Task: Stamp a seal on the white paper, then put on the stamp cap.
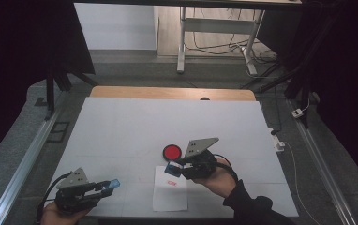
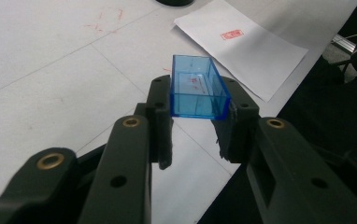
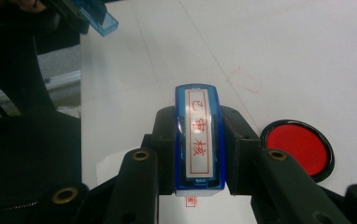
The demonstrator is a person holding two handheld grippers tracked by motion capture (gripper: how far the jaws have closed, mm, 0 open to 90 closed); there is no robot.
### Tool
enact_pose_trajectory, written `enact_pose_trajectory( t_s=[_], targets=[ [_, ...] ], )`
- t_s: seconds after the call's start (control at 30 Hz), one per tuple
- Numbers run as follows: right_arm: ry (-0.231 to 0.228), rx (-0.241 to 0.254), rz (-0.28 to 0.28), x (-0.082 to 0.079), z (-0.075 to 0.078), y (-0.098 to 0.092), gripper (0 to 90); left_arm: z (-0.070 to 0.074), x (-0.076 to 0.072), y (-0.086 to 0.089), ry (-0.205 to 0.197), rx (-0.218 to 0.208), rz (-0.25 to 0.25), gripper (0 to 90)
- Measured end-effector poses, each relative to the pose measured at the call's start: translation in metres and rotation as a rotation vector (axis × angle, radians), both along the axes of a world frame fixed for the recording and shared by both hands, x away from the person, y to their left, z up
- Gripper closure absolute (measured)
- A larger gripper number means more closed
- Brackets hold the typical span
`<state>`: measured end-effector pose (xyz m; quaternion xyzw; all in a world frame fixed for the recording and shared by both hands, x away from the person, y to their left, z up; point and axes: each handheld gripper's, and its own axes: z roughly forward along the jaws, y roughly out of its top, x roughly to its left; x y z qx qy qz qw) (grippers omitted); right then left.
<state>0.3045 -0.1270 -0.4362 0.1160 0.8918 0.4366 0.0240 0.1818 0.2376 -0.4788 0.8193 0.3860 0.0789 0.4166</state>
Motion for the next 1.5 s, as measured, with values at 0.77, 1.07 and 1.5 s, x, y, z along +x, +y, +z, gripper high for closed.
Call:
enact_pose_trajectory(
  t_s=[0.77,1.07,1.5],
  targets=[
    [0.013,0.033,0.027,0.001,0.01,-0.004,70.0,0.001,0.0,-0.001,-0.004,0.008,-0.014,68.8],
    [0.006,0.033,0.044,0.003,0.011,-0.005,70.0,0.004,0.001,-0.005,-0.014,-0.002,-0.037,68.8],
    [-0.005,0.04,0.063,0.004,0.013,-0.006,69.9,0.008,0.008,-0.015,-0.032,-0.022,-0.069,68.8]
  ],
)
